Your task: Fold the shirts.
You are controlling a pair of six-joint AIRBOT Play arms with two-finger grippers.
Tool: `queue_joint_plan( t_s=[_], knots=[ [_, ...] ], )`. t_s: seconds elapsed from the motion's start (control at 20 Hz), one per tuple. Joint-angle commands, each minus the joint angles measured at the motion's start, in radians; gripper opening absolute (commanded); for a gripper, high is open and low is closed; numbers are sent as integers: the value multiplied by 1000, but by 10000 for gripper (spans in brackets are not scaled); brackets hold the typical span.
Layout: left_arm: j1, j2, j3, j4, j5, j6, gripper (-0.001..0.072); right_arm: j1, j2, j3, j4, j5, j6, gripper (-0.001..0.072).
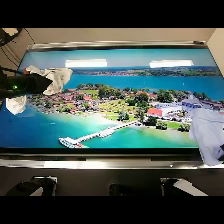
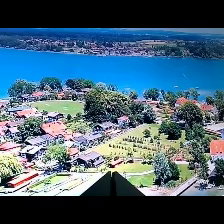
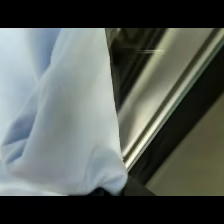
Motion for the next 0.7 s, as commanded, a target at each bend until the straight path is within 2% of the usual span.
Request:
queue_joint_plan(
  t_s=[0.0, 0.2, 0.25, 0.3, 0.35, 0.4, 0.55, 0.65],
  knots=[
    [-1, 0, 0, 0, 2, 0, 29, -1, -16, -4, -90, -40, 2, 54],
    [-1, 0, 0, 0, 15, 0, 29, -1, -22, -4, -78, -113, 3, 56],
    [-1, 0, 0, 0, 25, 0, 29, -1, -22, -4, -69, -113, 6, 79],
    [-1, 0, 0, 0, 36, 0, 30, -1, -21, -3, -59, -112, 9, 324],
    [-1, 0, 0, 0, 52, 0, 29, -1, -21, 6, -50, -98, 6, 614],
    [-1, 0, 1, 0, 71, 0, 29, 2, -21, 36, -58, -64, -8, 706],
    [-1, -2, 56, 8, 110, 18, 27, 3, -19, 275, -85, 29, -35, 707],
    [-1, -28, 150, 122, 105, 22, 25, 43, -5, 520, -33, -13, -48, 694]
  ],
)
